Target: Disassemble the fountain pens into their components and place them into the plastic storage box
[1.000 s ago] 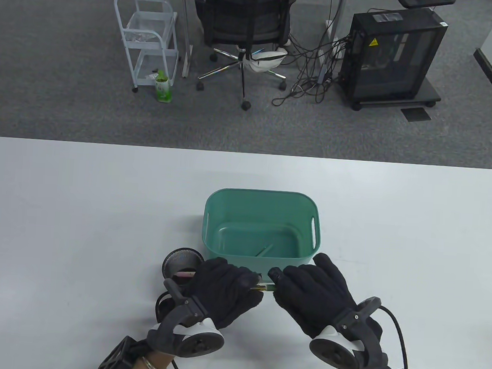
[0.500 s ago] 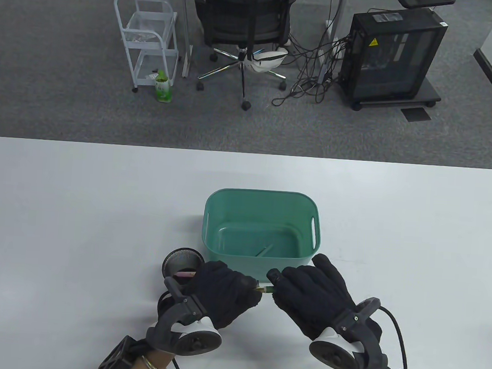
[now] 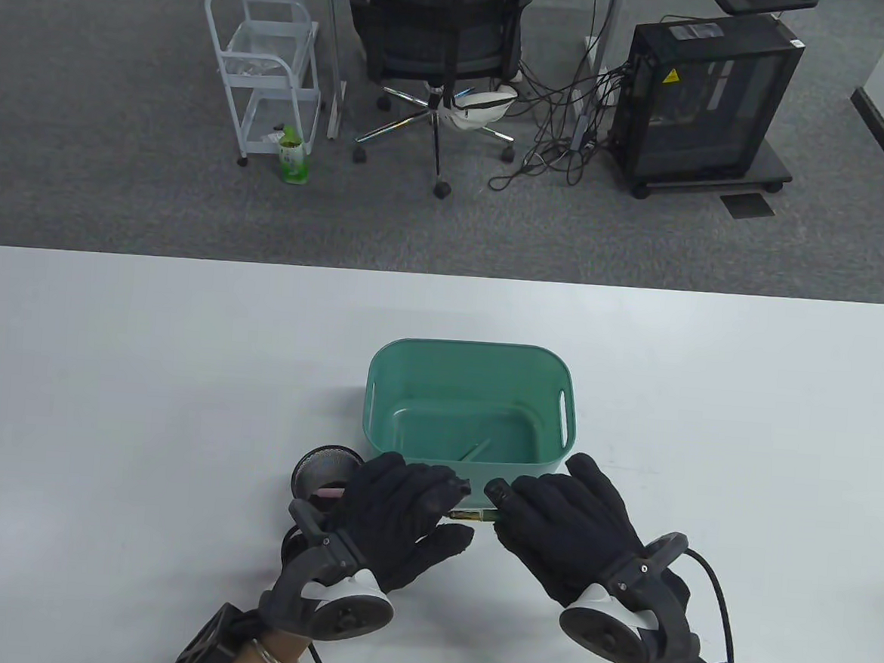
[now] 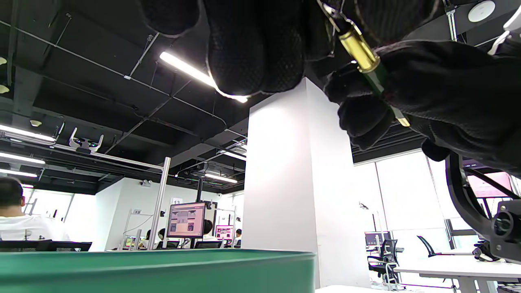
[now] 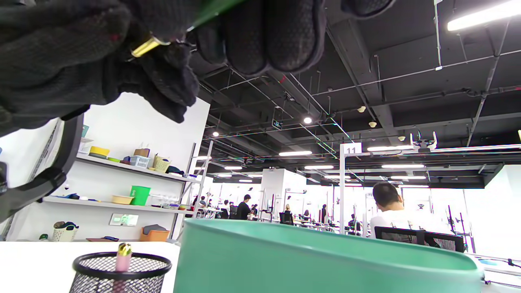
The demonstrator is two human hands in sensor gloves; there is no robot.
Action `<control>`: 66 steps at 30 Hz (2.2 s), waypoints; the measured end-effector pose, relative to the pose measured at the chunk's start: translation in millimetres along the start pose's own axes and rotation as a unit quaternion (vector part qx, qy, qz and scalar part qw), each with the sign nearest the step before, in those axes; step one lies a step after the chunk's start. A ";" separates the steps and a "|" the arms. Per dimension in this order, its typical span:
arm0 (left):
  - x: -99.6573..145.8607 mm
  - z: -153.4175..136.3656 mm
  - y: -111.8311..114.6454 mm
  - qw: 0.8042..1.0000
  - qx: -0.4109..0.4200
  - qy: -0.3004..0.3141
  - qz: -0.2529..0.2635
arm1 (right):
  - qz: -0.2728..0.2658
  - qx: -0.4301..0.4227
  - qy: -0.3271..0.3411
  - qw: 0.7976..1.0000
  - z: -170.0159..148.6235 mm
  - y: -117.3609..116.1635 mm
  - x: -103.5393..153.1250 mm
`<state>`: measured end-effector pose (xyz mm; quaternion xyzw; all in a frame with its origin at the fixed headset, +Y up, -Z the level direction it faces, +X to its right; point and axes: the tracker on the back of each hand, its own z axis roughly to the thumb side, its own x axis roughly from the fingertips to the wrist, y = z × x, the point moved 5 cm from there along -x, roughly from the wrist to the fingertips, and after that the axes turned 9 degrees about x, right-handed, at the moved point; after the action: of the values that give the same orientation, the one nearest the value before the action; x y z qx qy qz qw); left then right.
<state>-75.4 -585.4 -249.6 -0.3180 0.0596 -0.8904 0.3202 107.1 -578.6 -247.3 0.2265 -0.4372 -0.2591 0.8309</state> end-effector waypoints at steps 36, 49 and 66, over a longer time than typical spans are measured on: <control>0.2 2.0 0.9 1.000 0.014 0.014 0.003 | -0.006 -0.004 0.007 1.000 4.2 3.4 1.8; 1.2 0.3 -0.9 1.000 0.016 0.013 0.002 | -0.006 -0.004 0.006 1.000 4.2 2.2 1.7; 0.9 4.0 -0.5 1.000 0.000 0.013 -0.001 | -0.003 -0.003 0.006 1.000 3.2 2.2 1.3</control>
<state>-73.9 -585.2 -245.9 -0.3067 0.0638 -0.8946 0.3186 105.6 -578.2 -243.5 0.2267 -0.4309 -0.2620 0.8333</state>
